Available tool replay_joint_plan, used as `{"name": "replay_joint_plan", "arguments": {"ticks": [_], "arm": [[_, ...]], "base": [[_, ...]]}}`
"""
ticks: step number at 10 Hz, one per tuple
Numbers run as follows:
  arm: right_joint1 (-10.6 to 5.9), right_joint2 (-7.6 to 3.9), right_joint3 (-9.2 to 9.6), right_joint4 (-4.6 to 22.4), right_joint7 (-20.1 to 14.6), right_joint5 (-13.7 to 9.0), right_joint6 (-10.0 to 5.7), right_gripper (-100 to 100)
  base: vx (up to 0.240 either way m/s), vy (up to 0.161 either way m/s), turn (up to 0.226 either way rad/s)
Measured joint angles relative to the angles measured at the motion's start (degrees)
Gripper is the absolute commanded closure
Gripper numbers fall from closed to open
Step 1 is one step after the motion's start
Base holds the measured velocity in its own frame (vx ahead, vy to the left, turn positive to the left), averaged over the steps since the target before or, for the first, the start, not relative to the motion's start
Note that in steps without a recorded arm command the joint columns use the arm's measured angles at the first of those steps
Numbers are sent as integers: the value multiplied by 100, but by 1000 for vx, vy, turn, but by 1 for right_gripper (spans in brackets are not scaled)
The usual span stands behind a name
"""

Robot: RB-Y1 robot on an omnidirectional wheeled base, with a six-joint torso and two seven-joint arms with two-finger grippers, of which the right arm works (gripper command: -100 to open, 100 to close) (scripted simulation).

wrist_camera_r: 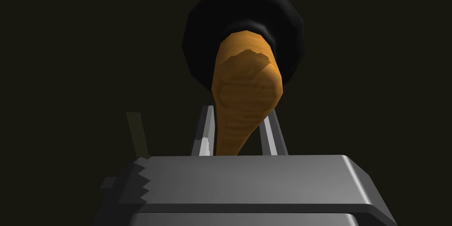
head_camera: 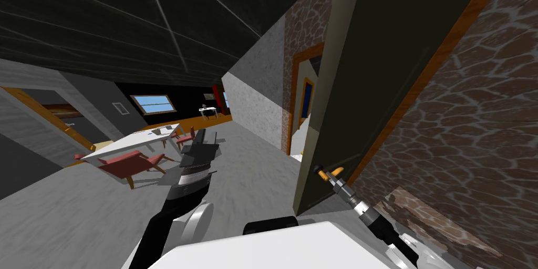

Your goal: Pull the door open

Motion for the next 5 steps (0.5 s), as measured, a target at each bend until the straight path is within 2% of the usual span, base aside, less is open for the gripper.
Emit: {"name": "replay_joint_plan", "arguments": {"ticks": [1, 2, 3, 5], "arm": [[48, 5, -47, -174, 26, -6, 144, 100], [-40, 38, -57, -106, 35, 7, 191, 100], [-42, 65, -90, -193, 61, 12, 288, 100], [-187, 145, -135, -79, 113, 33, 328, 100]], "base": [[-133, -59, 101], [-115, -71, 116], [-99, -51, 68], [-174, -82, 138]]}}
